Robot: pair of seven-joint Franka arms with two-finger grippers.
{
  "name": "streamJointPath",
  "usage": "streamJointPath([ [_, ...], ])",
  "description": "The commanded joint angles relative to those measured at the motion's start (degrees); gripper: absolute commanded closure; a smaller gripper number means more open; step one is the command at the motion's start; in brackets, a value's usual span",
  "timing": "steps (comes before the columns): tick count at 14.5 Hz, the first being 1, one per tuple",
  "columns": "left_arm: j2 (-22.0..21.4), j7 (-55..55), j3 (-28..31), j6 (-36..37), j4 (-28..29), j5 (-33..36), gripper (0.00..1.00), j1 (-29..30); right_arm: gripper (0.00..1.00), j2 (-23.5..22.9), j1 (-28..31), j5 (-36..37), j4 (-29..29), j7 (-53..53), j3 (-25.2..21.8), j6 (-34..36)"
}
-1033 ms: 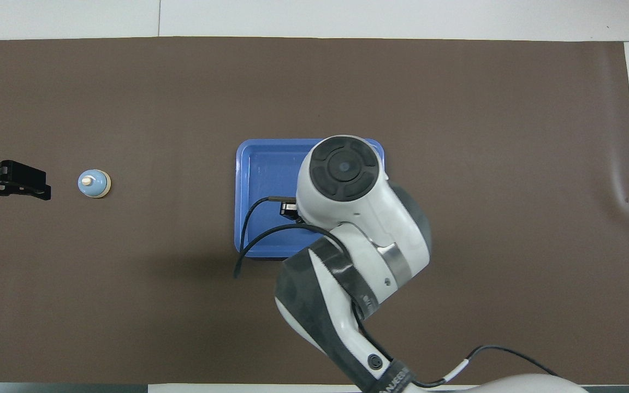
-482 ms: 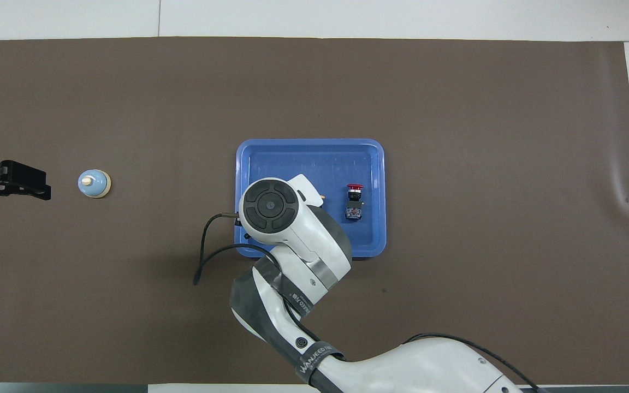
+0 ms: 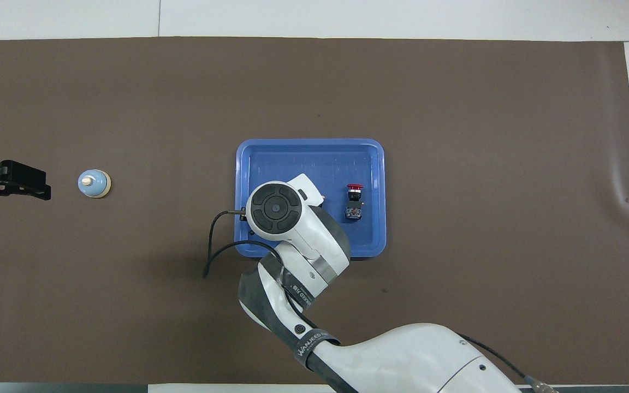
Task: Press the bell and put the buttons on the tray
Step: 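Place the green button in the tray beside the yellow one and release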
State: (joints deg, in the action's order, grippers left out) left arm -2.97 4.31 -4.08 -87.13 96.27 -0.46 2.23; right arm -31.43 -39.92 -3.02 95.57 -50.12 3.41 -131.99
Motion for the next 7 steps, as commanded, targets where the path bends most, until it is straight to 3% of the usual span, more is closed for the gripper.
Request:
streamJointPath([
  [1, 0.07, 0.17, -0.05, 1.08, -0.91, -0.59, 0.0, 0.32, 0.0, 0.67, 0.19, 0.91, 0.06, -0.76, 0.28, 1.19],
  [4, 0.07, 0.17, -0.05, 1.08, -0.91, -0.59, 0.0, 0.32, 0.0, 4.96, 3.07, 0.47, -0.56, -1.29, -0.16, 7.94],
  [7, 0.07, 0.17, -0.05, 1.08, -0.91, -0.59, 0.0, 0.32, 0.0, 11.98, 12.29, 0.47, -0.65, 1.5, -0.07, 16.38],
])
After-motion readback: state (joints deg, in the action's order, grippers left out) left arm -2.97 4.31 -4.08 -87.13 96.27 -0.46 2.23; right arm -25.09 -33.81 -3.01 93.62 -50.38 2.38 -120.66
